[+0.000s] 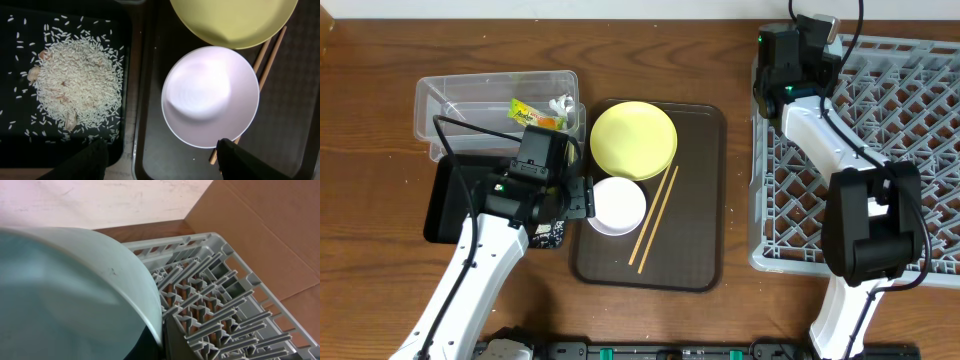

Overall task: Sort waste into correct bins and load items into the dishwasher rack
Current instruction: 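Set blue bowl upright in back of dish rack, release right gripper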

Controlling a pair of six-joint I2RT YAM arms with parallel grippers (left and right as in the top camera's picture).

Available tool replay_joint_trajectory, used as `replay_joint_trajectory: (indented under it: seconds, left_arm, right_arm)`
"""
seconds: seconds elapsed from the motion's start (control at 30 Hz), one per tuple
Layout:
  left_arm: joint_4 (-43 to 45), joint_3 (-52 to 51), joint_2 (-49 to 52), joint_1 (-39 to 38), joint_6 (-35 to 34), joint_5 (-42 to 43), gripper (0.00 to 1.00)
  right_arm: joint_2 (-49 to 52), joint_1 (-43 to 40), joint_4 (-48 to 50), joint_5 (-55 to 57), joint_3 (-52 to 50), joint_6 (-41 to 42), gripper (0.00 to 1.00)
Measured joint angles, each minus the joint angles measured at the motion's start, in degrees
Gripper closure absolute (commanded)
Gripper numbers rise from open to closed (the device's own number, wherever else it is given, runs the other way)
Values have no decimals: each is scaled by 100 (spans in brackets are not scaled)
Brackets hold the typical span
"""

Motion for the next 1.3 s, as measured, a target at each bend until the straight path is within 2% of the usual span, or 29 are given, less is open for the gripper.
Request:
replay_joint_trajectory:
  seconds: [0.27,0.57,1.3]
  left_arm:
    - [-2,0,0,0,-2,0,28]
    - [-4,0,0,0,-2,0,28]
    - [-4,0,0,0,-2,0,27]
  right_arm:
    - [2,-4,28,2,0,11,99]
    - [4,-7,533,-2,0,-262,99]
    - [195,72,-9,131,96,-337,99]
